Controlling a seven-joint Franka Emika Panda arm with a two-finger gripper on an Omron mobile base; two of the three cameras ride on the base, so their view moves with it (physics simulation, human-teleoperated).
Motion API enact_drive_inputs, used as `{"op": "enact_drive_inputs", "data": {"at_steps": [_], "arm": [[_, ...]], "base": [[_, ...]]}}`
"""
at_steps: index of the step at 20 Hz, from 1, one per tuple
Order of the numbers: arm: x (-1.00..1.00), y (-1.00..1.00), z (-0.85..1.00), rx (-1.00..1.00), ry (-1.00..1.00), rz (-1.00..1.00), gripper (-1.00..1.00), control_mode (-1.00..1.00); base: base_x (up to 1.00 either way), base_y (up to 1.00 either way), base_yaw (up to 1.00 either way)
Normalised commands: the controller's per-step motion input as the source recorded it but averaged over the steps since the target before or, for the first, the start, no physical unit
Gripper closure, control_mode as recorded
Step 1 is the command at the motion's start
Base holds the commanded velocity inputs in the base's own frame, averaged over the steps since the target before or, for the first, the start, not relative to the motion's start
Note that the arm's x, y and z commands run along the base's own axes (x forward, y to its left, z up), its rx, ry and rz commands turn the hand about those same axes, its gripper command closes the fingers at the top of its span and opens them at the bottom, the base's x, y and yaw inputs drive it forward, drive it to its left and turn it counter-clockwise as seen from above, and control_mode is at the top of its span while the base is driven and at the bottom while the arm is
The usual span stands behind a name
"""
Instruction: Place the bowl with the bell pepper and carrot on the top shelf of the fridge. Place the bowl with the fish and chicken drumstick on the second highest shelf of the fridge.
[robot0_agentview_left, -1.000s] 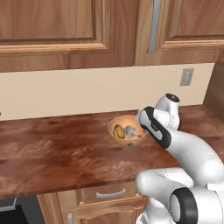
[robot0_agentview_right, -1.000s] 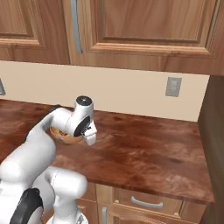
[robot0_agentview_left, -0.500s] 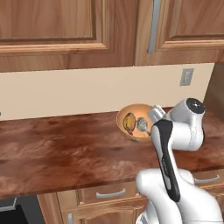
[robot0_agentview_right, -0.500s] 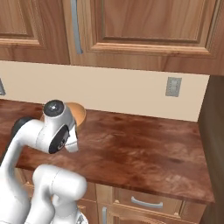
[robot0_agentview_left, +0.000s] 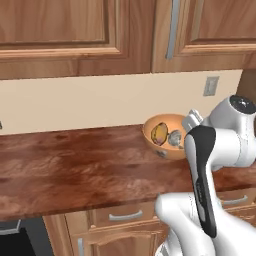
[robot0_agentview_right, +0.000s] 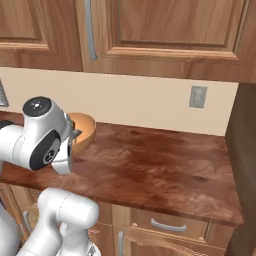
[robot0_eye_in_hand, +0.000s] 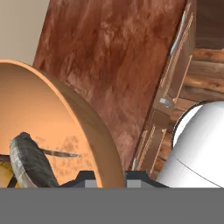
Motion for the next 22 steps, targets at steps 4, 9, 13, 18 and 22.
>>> {"op": "enact_drive_inputs", "data": {"at_steps": [4, 9, 13, 18, 22], "arm": [[0.0, 0.0, 0.0, 0.0, 0.0, 0.0, 1.0, 1.0], [0.0, 0.0, 0.0, 0.0, 0.0, 0.0, 1.0, 1.0], [0.0, 0.0, 0.0, 0.0, 0.0, 0.0, 1.0, 1.0], [0.0, 0.0, 0.0, 0.0, 0.0, 0.0, 1.0, 1.0], [0.0, 0.0, 0.0, 0.0, 0.0, 0.0, 1.0, 1.0]], "base": [[-1.0, 0.0, -0.05], [-1.0, -0.03, -0.33], [-1.0, 0.0, -0.6], [-0.6, -0.28, -0.65], [0.0, -0.99, -0.53]]}}
